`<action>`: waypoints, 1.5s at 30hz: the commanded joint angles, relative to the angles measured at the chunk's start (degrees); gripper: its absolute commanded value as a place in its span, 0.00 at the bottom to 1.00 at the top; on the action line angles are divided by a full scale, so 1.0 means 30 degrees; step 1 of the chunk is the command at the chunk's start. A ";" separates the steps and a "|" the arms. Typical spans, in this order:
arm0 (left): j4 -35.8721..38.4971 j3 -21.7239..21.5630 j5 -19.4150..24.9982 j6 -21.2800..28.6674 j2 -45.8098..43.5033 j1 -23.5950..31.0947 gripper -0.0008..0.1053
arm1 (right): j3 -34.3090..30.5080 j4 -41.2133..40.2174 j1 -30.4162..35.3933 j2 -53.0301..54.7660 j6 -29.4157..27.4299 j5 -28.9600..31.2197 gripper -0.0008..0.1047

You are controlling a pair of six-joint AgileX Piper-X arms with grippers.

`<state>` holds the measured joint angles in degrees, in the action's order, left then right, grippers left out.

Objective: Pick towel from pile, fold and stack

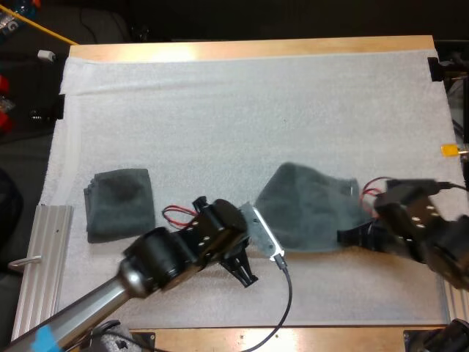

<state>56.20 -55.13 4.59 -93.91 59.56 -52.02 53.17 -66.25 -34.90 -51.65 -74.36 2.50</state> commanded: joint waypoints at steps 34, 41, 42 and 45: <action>-0.2854 -0.3344 -0.2862 0.1848 0.5836 0.6056 0.01 | 0.0515 0.7717 0.1818 -0.6403 0.2709 -0.0835 0.01; -0.5959 -0.3344 -0.3647 0.1847 0.8511 0.7654 0.01 | 0.0515 1.1009 0.4247 -0.8934 0.3585 -0.0835 0.01; -0.6210 -0.3344 -0.3773 0.1847 0.8663 0.7777 0.01 | 0.0515 1.1161 0.4384 -0.9146 0.3741 -0.0835 0.01; -0.7418 -0.3344 -0.4260 0.1847 0.9395 0.8150 0.01 | 0.0515 1.1856 0.5189 -0.9989 0.4839 -0.0942 0.01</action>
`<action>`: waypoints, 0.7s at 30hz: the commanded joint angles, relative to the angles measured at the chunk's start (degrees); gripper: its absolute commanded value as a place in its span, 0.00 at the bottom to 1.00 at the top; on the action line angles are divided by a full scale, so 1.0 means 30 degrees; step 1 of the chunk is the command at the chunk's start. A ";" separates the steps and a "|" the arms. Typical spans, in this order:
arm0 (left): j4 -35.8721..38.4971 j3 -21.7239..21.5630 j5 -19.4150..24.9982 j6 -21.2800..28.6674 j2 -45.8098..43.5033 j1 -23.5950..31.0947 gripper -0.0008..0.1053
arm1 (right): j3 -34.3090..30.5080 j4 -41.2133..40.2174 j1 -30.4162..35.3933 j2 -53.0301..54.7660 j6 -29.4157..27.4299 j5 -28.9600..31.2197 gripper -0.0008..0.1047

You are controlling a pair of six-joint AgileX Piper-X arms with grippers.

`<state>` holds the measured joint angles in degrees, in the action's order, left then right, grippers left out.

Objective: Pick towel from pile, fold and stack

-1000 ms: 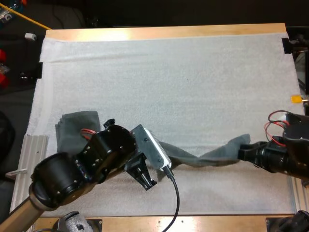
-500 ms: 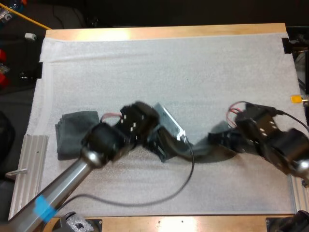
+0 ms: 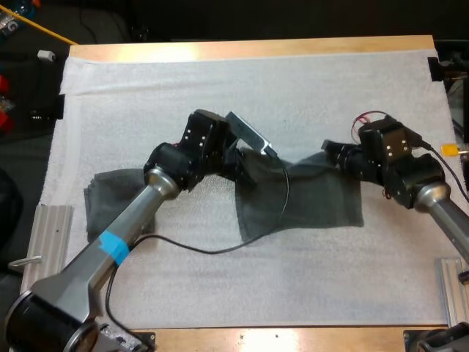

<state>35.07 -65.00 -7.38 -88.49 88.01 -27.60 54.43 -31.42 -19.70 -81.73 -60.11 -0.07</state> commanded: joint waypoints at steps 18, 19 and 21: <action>-0.3638 -0.0054 -0.0453 -0.0061 0.3085 0.0310 0.15 | 0.0076 0.6113 0.1176 -0.3249 0.4349 -0.1839 0.51; -0.3782 -0.0054 -0.0338 -0.0060 0.3083 0.0310 0.22 | 0.0076 0.6824 0.1176 -0.3405 0.4836 -0.1838 0.62; -0.4080 -0.0054 0.0050 -0.0059 0.3050 0.0310 0.40 | 0.0076 0.8058 0.1176 -0.3627 0.5111 -0.1911 0.73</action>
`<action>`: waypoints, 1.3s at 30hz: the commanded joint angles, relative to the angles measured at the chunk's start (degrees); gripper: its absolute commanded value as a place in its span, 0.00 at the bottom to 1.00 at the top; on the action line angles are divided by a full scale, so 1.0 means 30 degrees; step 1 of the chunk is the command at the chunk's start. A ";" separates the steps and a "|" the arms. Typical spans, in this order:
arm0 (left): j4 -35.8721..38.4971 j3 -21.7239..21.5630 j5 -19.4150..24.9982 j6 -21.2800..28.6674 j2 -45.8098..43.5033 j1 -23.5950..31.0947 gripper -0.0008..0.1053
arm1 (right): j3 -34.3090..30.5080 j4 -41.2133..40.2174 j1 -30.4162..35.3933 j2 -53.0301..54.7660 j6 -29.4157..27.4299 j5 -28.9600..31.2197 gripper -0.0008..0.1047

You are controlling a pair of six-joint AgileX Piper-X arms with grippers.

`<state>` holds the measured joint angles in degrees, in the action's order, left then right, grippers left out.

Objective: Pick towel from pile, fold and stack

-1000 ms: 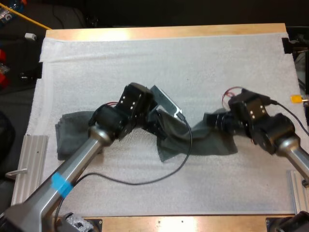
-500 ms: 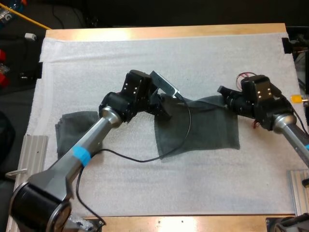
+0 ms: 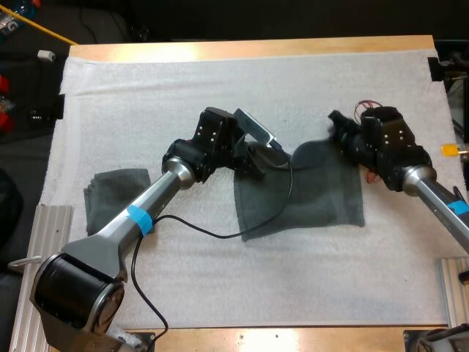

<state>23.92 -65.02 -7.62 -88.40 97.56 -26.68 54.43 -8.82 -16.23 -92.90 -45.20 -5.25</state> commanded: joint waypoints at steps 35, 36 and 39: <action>1.2707 -0.0743 -0.1246 -0.5448 -1.5506 -0.0096 0.56 | 0.0076 -1.5217 0.0019 1.6361 -1.1022 -0.1615 0.53; 1.3006 -0.0743 -0.1246 -0.5446 -1.5739 -0.0096 0.56 | 0.0076 -1.5876 0.0019 1.6648 -1.1022 -0.1615 0.53; 1.4728 -0.0743 -0.1246 -0.5445 -1.6536 -0.0096 0.56 | 0.0076 -1.7975 0.0019 1.7554 -1.1022 -0.1615 0.53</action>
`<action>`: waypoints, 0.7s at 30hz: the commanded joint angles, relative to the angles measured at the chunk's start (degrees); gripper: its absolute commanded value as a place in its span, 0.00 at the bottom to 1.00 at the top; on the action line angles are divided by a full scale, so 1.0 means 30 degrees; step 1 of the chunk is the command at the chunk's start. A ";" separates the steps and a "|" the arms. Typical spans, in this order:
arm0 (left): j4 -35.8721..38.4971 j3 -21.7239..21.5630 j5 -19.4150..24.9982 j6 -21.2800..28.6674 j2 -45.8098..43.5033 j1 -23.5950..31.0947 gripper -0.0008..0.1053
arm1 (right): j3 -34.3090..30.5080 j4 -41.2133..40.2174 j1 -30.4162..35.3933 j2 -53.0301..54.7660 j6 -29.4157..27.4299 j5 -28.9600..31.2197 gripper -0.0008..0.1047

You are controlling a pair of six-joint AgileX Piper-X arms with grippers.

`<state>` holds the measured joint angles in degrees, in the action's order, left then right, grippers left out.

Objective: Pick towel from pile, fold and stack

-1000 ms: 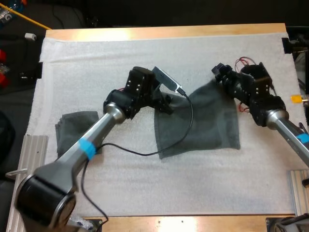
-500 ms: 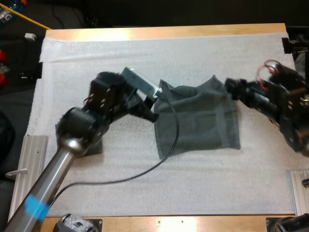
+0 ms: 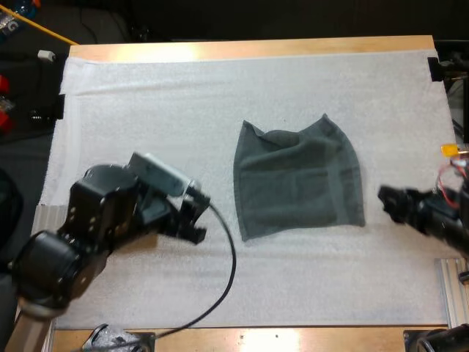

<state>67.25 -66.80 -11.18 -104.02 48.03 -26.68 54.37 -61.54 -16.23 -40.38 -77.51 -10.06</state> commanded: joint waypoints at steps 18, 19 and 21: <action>0.0093 0.4592 -0.1206 -0.0659 -0.1366 -0.0096 0.56 | -0.3439 -0.0330 0.0019 -0.1258 -0.0254 0.1504 0.53; -0.0377 0.4892 -0.1635 -0.0909 -0.1366 -0.0096 0.56 | -0.3877 0.0393 0.0019 -0.1787 -0.0254 0.1705 0.53; -0.0856 0.5290 -0.1988 -0.1161 -0.1366 -0.0096 0.56 | -0.4436 0.1596 0.0019 -0.2667 -0.0225 0.1869 0.53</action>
<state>65.71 -50.80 -16.30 -106.86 44.08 -26.68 40.84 -57.94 -16.23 -48.88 -77.51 -4.79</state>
